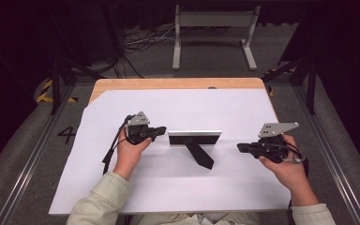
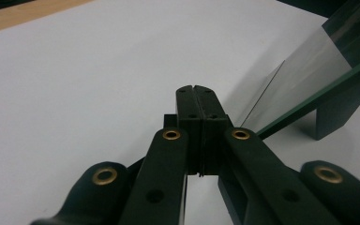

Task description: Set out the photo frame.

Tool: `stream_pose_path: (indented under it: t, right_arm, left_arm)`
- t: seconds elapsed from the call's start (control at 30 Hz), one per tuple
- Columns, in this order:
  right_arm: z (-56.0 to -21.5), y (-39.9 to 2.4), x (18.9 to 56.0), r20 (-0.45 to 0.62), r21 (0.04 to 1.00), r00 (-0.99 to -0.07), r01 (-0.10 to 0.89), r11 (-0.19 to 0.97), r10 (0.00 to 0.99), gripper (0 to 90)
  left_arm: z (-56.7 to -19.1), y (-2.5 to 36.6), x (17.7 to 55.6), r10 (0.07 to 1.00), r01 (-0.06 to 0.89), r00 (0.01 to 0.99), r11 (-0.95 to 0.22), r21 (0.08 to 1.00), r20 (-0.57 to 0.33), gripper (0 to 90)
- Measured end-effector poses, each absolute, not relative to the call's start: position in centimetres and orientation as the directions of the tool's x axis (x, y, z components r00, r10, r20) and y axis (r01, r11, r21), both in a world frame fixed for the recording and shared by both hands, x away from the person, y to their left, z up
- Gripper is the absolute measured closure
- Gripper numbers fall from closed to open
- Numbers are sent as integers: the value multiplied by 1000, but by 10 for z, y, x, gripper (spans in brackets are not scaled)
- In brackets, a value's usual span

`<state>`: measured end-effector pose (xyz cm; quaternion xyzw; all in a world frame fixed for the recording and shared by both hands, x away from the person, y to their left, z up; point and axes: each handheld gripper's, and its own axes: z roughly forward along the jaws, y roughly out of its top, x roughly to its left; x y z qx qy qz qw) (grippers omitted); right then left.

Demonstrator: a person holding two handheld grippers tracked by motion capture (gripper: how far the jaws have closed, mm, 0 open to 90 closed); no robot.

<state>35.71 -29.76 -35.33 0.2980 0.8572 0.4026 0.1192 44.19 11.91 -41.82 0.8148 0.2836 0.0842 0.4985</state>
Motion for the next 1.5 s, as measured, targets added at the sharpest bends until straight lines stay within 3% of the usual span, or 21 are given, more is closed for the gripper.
stream_pose_path:
  t: [0.63,1.5]
  right_arm:
    - [-352,-311,357,52,779,-765,433,453,642,900]
    - [-345,-308,356,64,786,-779,425,449,624,900]
  left_arm:
    - [-442,97,449,541,430,828,-444,787,-147,900]
    - [-444,91,438,469,398,873,-517,758,-138,900]
